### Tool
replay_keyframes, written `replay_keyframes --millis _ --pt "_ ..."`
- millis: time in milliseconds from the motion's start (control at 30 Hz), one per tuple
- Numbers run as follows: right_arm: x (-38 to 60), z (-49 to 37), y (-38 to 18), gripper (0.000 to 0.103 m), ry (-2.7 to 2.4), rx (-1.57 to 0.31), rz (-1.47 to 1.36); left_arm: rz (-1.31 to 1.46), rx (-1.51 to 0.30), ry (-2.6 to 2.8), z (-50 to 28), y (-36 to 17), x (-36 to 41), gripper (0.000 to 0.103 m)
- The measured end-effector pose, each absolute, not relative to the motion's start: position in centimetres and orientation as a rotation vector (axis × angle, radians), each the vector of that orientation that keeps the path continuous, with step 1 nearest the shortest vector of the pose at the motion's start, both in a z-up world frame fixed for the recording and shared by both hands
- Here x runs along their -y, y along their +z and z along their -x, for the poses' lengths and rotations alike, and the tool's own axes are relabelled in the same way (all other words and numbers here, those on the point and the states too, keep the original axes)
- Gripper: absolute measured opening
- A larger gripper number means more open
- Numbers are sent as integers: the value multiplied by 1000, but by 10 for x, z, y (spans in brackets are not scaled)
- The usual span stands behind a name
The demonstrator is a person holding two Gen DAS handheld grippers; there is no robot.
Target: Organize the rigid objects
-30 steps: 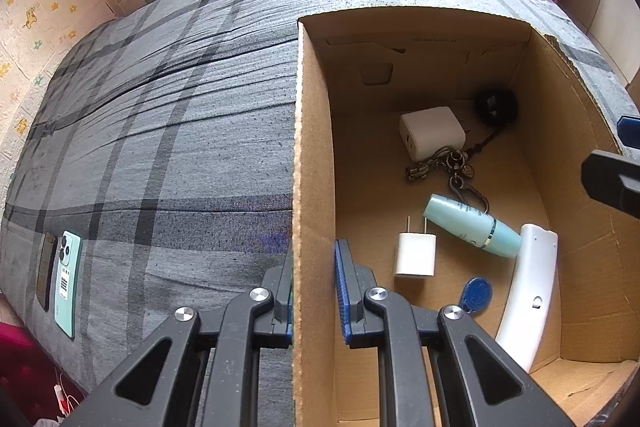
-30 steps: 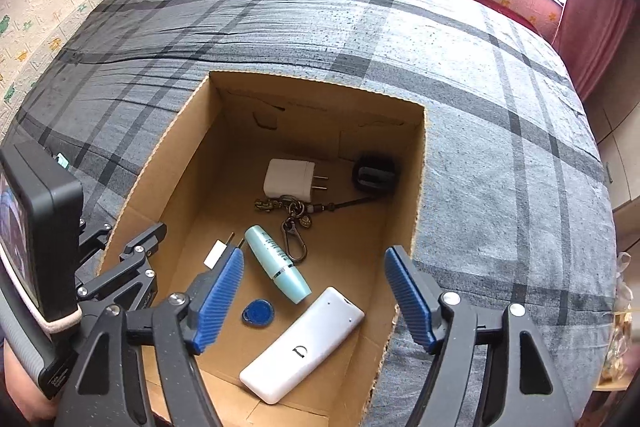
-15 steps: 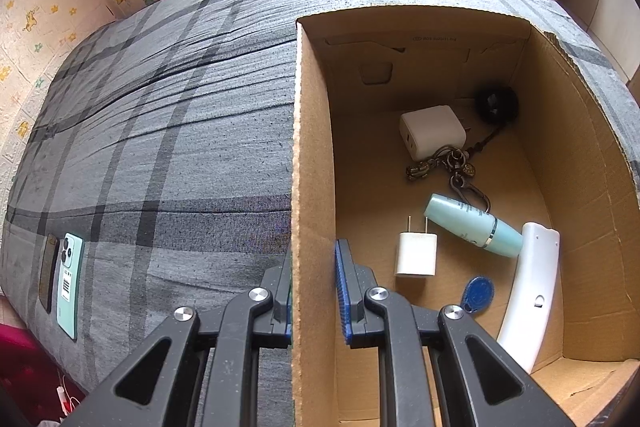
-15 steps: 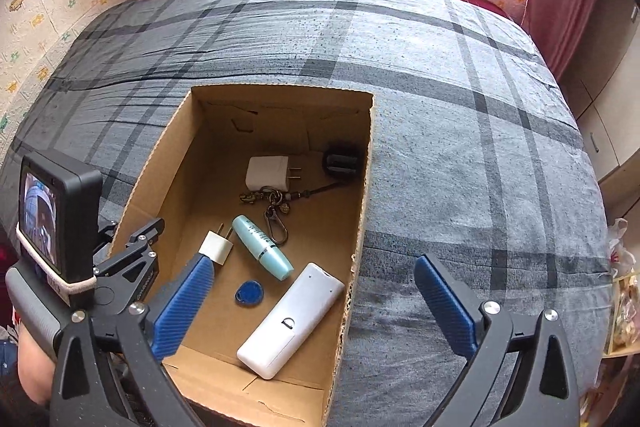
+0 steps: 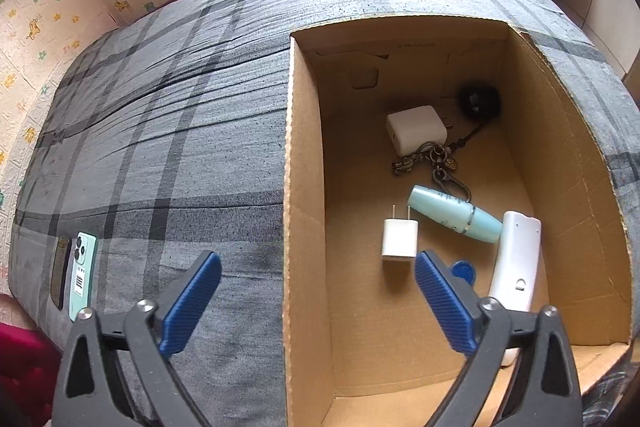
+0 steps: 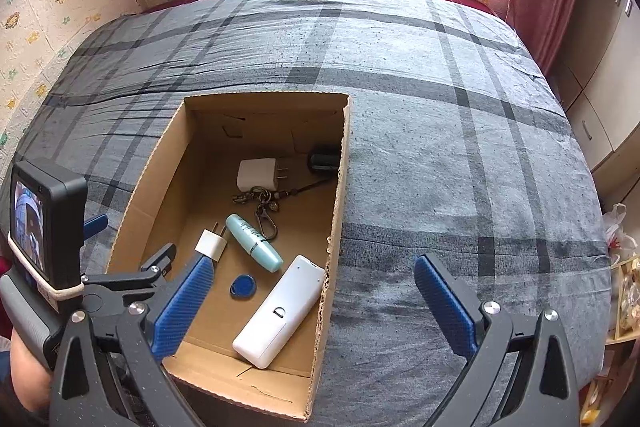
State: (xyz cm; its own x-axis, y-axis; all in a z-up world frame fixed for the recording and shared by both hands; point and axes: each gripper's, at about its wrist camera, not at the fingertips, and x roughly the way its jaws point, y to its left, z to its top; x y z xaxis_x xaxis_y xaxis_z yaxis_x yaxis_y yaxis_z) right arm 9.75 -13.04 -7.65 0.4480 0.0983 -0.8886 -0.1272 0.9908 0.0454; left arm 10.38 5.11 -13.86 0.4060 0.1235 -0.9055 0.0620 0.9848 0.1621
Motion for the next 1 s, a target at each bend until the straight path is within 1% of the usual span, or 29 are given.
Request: replay_keyframes --millis 167,433,1000 --pt "132 -89 -71 103 132 -1077 40 -129 -1126 40 -86 -116 -48 103" --pt "139 -72 -55 103 121 -1051 32 -139 -1052 60 -55 -73 -33 103" --pt "160 -36 -11 103 70 -973 14 -141 -973 54 -17 -22 -9 103"
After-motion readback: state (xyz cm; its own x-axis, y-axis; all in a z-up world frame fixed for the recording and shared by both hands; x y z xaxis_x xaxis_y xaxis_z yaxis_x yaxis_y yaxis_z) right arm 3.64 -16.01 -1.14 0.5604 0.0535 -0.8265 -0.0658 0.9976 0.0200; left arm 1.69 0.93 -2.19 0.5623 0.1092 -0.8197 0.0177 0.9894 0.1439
